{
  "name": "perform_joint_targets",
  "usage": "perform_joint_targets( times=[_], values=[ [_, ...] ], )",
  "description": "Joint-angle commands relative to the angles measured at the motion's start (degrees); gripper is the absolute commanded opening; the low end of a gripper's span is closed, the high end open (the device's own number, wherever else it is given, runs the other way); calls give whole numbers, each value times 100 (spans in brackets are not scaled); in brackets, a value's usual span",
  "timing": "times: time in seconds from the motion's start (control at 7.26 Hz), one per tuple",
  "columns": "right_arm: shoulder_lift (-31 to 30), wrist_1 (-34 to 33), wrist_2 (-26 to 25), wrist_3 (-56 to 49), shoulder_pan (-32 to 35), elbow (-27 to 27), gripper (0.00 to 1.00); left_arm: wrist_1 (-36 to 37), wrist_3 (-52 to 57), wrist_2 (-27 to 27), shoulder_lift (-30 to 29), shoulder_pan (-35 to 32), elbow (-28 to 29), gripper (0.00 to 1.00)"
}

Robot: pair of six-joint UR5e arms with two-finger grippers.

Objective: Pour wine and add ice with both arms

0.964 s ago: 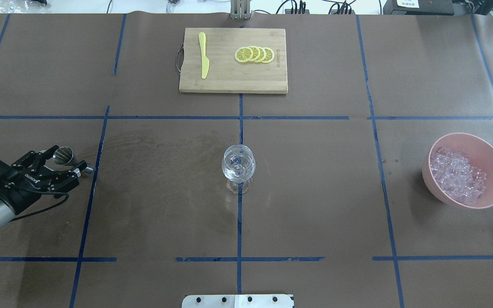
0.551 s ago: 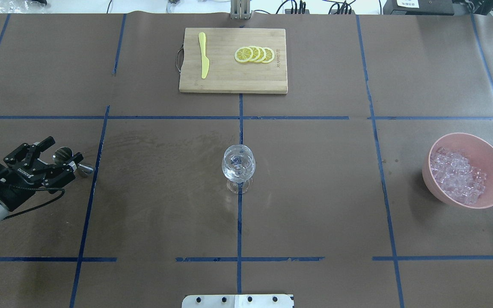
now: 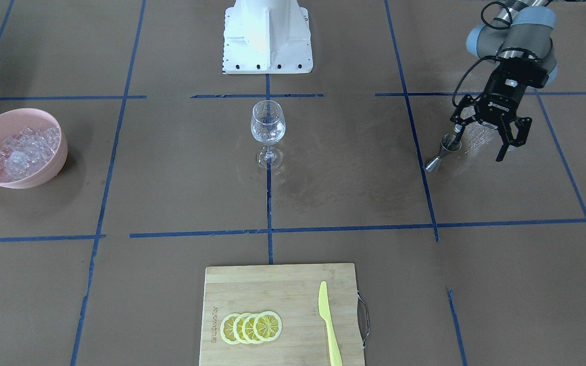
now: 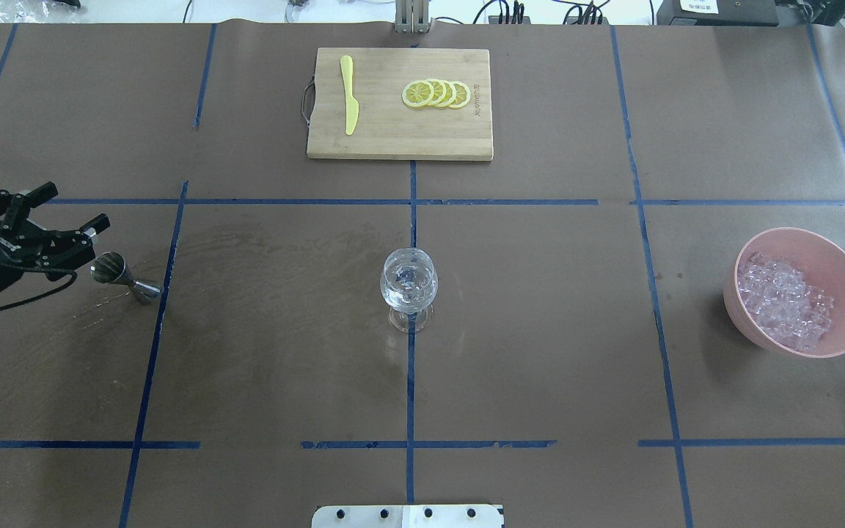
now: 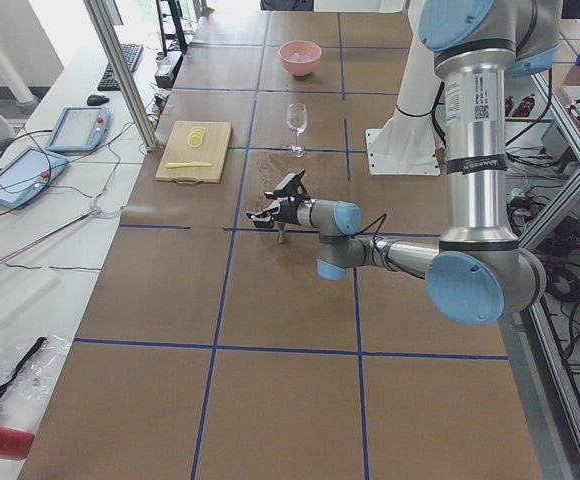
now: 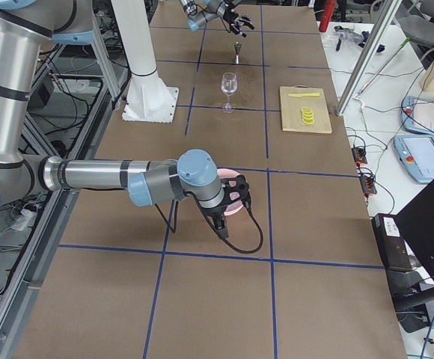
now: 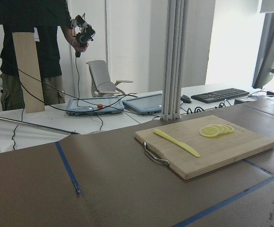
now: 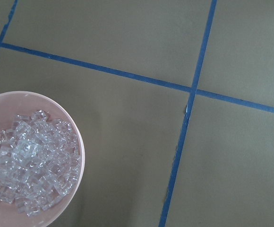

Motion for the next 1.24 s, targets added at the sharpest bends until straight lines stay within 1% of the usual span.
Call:
perform_joint_targets(
  times=[0.0, 0.14, 0.28, 0.41, 0.55, 0.69, 0.83, 0.96, 1.1],
  values=[
    [14, 7, -9, 0, -1, 1, 100, 1285, 624, -2077, -23, -1830, -24, 99],
    [23, 7, -10, -9, -1, 1, 100, 1700, 775, -2704, -6, -2508, -24, 100],
    [15, 7, -10, -9, 7, 1, 100, 2409, 785, -3337, -58, -3002, -33, 100],
    [15, 7, -1, -9, -1, -7, 100, 3216, 777, -3752, -59, -3277, 2, 100],
    [15, 7, 8, 9, -1, 10, 100, 3964, 785, -3817, -41, -3436, -16, 100],
    [32, 7, 25, 70, -1, 28, 100, 4381, 794, -4035, -15, -3629, -16, 100],
    [41, 16, 26, 279, -1, 97, 100, 4933, 1142, -4551, -32, -4014, 28, 100],
    [41, 16, 52, 499, -1, 211, 100, 5669, 2007, -4843, -93, -4470, -7, 100],
    [41, 94, 52, 979, -19, 421, 100, 6234, 2590, -5020, -94, -4797, 28, 100]
  ],
)
